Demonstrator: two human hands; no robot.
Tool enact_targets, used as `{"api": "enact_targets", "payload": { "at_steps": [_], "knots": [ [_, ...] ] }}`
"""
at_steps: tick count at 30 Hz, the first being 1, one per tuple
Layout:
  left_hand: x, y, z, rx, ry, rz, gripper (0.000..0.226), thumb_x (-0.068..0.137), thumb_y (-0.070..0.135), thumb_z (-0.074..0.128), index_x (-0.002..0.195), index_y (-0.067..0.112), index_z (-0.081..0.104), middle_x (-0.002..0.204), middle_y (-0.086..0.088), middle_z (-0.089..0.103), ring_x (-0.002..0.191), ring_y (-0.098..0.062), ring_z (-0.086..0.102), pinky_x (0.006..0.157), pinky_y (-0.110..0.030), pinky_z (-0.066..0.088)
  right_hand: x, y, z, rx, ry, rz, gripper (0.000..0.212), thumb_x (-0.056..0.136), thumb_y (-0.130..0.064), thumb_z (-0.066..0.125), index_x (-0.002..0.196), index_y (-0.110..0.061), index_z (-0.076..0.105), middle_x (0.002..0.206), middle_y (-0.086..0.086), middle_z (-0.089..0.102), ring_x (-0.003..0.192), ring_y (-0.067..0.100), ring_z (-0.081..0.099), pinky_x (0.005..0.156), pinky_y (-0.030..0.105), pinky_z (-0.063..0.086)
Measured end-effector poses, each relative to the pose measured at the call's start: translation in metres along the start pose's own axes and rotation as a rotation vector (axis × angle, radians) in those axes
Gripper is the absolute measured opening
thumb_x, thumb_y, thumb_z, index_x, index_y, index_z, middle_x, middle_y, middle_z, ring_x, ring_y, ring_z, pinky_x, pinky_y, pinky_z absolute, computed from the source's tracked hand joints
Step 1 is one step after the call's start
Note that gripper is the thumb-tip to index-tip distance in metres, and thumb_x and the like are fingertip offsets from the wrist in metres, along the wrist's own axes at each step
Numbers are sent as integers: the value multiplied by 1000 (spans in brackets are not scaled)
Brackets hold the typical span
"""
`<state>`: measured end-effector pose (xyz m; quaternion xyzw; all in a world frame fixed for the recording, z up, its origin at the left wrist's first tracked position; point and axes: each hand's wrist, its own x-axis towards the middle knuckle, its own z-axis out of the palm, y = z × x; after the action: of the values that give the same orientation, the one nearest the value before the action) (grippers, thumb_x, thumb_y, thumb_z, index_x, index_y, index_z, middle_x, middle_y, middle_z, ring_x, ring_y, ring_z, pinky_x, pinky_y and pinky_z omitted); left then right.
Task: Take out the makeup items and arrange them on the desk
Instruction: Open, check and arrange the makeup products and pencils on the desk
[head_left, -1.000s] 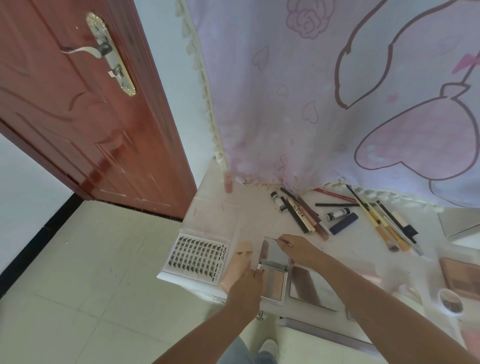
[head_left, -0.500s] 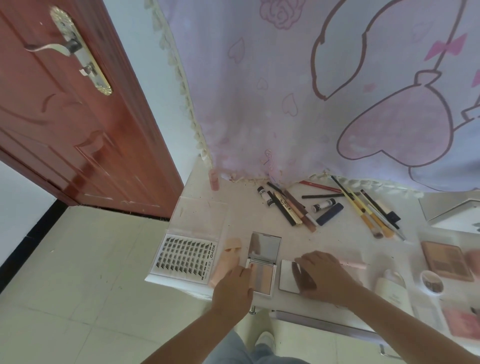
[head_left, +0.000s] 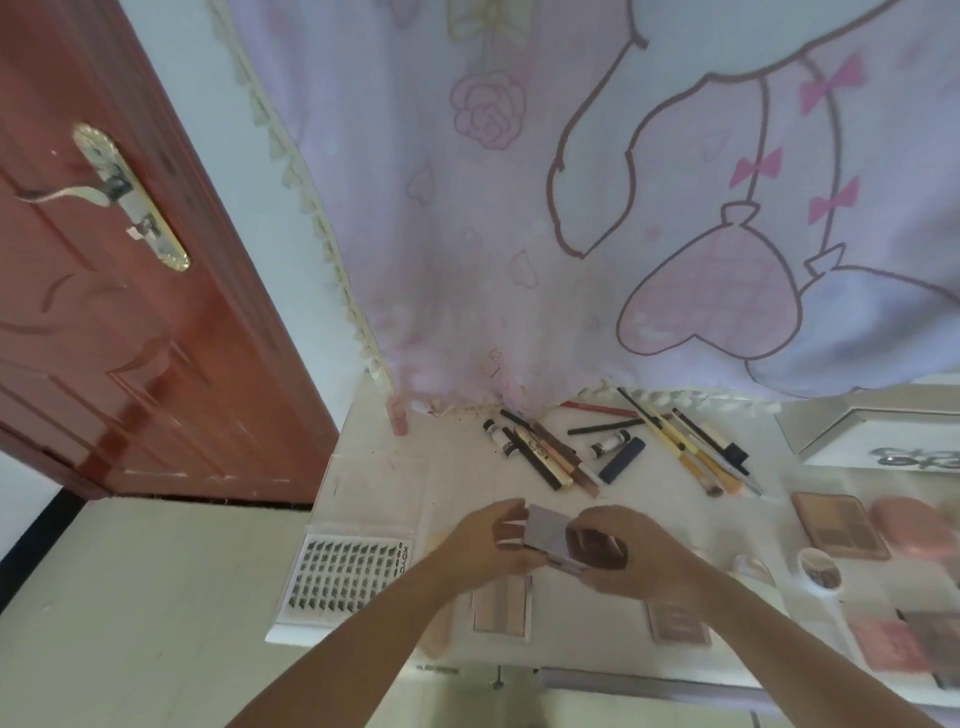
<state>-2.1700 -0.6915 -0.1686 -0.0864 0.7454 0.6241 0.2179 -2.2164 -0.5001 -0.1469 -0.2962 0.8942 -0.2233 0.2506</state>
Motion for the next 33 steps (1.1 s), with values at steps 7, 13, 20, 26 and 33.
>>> {"api": "enact_targets", "payload": {
  "at_steps": [7,13,20,26,33],
  "knots": [
    [-6,89,-56,-61,51,278,34,82,-13,55,101,15,55,83,17,67,70,12,64,67,-6,49,25,-59,-72,30,265,-151,43,77,-38,58,114,-16,61,84,-8,53,61,-7,42,58,8,34],
    [-4,118,-83,-155,115,357,36,79,-15,58,92,18,59,84,8,69,70,2,67,67,-13,54,44,-83,-107,-13,281,-155,38,87,-19,58,124,-17,57,99,-7,57,61,-6,46,59,6,38],
    [-7,105,-82,-127,79,346,46,76,-21,57,91,22,55,92,4,62,70,5,66,66,-13,54,43,-85,-104,-141,164,-135,45,88,-23,55,133,-17,47,122,-1,58,68,-9,39,63,2,36],
    [-10,87,-83,-77,17,336,55,71,-25,59,97,23,55,99,6,63,80,7,65,69,-15,54,47,-71,-91,12,145,-81,42,87,-20,57,129,-20,52,117,-11,58,75,-2,49,66,3,38],
    [-5,71,-81,-15,-75,262,65,65,-16,63,116,22,53,101,16,65,87,1,66,70,-17,53,49,-59,-84,170,96,2,41,86,-17,58,127,-20,54,116,-5,62,84,2,56,72,11,45]
  ]
}}
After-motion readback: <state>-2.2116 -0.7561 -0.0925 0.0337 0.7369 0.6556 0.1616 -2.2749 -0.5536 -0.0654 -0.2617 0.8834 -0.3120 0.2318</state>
